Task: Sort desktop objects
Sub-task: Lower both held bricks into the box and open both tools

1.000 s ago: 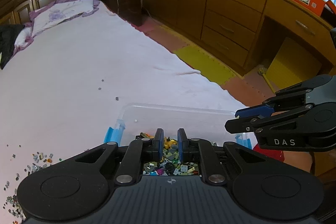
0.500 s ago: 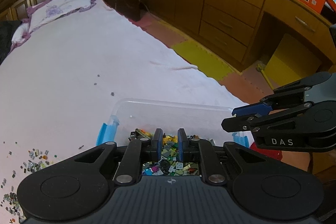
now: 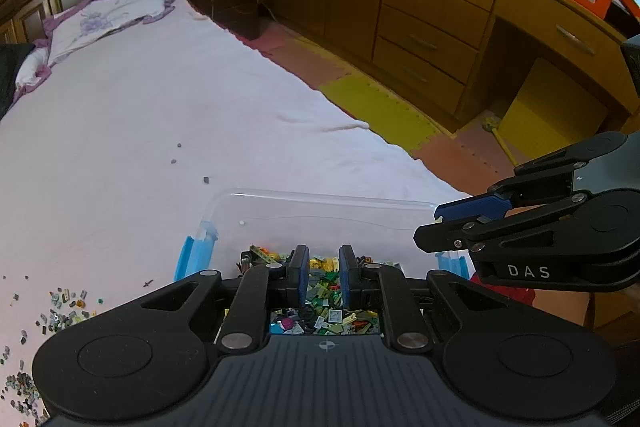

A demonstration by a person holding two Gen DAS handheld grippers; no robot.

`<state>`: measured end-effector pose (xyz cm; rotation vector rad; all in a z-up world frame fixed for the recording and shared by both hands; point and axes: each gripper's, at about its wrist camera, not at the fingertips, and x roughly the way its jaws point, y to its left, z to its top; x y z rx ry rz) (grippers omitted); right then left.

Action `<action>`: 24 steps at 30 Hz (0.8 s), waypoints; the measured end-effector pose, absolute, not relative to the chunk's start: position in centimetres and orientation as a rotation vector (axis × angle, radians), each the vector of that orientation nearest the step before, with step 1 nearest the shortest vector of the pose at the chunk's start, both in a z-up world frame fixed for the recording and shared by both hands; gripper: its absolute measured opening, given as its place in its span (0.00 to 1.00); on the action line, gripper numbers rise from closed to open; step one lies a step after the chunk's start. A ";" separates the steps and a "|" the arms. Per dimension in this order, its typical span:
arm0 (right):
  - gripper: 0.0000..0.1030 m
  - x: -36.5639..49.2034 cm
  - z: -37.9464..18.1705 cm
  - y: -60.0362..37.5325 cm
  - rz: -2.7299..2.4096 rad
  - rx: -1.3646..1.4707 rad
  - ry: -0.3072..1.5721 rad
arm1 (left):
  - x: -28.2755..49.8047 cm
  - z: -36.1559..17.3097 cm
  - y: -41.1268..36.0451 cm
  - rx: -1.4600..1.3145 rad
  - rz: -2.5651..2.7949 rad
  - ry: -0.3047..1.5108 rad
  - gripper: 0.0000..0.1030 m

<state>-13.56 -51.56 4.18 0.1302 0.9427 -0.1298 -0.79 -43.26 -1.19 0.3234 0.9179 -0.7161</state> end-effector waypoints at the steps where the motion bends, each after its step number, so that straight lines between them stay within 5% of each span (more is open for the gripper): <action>1: 0.23 -13.5 4.2 -51.6 -0.131 0.130 0.943 | -0.8 -1.2 -43.3 0.323 -0.715 0.919 0.18; 10: 0.25 -13.3 4.2 -51.7 -0.138 0.125 0.945 | -0.8 -1.2 -43.4 0.319 -0.714 0.920 0.22; 17: 0.39 -13.1 4.1 -51.8 -0.150 0.123 0.946 | -0.6 -1.2 -43.2 0.312 -0.702 0.924 0.49; 24: 0.45 -13.0 3.9 -51.8 -0.155 0.119 0.949 | -0.5 -1.2 -42.8 0.302 -0.685 0.927 0.62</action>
